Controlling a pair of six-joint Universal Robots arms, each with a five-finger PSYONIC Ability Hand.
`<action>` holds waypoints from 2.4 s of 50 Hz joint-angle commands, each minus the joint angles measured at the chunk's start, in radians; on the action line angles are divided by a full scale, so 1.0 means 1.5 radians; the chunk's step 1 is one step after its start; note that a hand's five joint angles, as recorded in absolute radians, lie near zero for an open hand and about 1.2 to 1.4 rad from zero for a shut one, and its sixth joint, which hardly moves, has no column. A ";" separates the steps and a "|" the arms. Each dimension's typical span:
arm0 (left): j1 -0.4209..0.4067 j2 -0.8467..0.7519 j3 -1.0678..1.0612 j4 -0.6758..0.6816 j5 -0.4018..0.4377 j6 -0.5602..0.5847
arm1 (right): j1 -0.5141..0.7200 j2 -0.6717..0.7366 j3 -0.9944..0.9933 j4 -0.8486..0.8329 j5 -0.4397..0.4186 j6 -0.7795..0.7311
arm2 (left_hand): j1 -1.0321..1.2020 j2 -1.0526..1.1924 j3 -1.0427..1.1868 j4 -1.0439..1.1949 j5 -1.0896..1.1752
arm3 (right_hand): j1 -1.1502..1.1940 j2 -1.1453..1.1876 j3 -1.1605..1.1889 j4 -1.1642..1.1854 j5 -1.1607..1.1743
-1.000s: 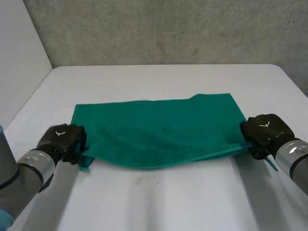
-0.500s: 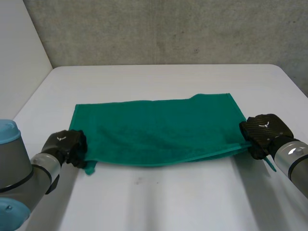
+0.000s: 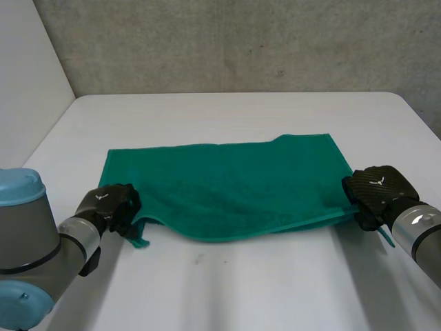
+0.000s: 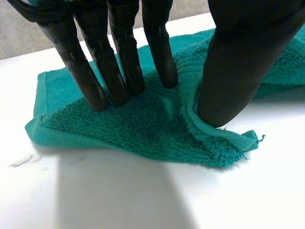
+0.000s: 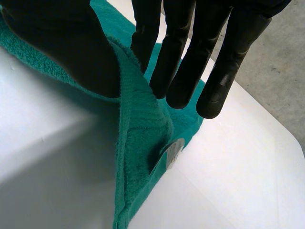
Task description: Fold the towel.
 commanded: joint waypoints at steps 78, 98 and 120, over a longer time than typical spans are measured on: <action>0.013 0.051 0.353 0.192 -0.060 0.241 | 0.049 0.059 -0.435 -0.063 0.097 -0.118 | 0.440 0.444 0.441 0.446 0.446 | 0.275 0.145 0.141 0.135 0.148; 0.025 -0.030 0.050 0.189 -0.031 0.250 | 0.045 0.208 -0.239 0.013 0.074 -0.147 | 0.440 0.444 0.441 0.446 0.446 | 0.275 0.145 0.141 0.135 0.148; 0.035 0.172 -0.052 -0.153 -0.032 0.428 | -0.047 0.050 -0.142 0.250 0.077 -0.400 | 0.440 0.444 0.441 0.446 0.446 | 0.275 0.145 0.141 0.135 0.148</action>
